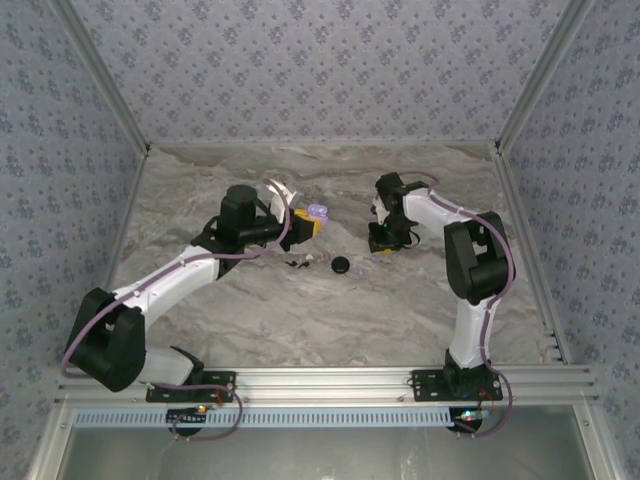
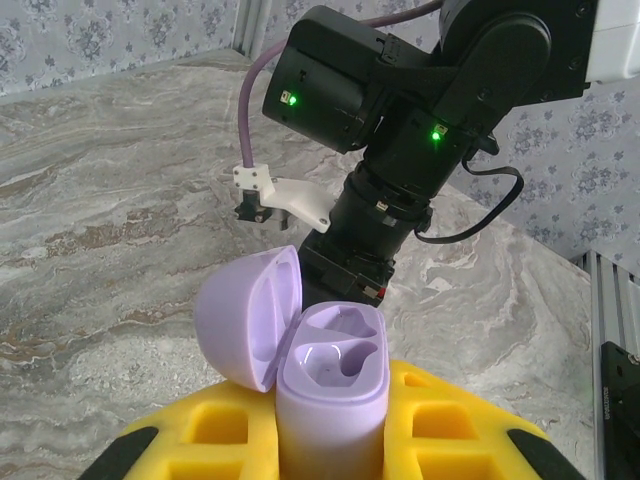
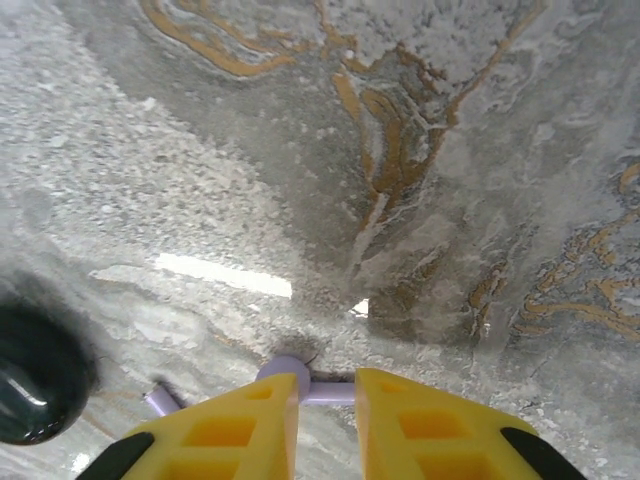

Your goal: Insert the wireless bluetooth earbuds into the charging case

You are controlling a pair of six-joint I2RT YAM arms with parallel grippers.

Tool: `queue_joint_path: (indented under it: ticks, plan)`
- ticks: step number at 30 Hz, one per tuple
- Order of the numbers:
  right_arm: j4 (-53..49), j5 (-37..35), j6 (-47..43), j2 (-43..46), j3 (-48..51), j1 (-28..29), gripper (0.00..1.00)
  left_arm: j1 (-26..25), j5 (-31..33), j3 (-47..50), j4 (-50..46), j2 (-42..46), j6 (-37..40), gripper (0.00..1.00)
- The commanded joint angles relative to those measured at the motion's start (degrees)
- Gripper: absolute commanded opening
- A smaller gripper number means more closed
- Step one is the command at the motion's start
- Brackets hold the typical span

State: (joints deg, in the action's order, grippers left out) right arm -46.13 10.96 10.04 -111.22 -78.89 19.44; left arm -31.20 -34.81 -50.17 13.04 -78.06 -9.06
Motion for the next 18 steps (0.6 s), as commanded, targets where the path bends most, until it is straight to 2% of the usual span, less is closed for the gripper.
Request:
queue_joint_path:
  ticks: [1, 7, 18]
  plan:
    - [-1.4, 1.5, -2.8, 2.5, 0.2, 0.7, 0.27, -0.2, 0.4, 0.5, -0.2, 2.1, 1.0, 0.12]
    - [-3.1, 1.4, -5.7, 1.4, -0.9, 2.1, 0.37, -0.2, 0.4, 0.2, -0.5, 2.2, 1.1, 0.12]
    - [-3.6, -1.1, -5.6, 2.0, 0.7, 3.4, 0.33, -0.2, 0.4, 0.2, -1.1, 2.5, 1.2, 0.12]
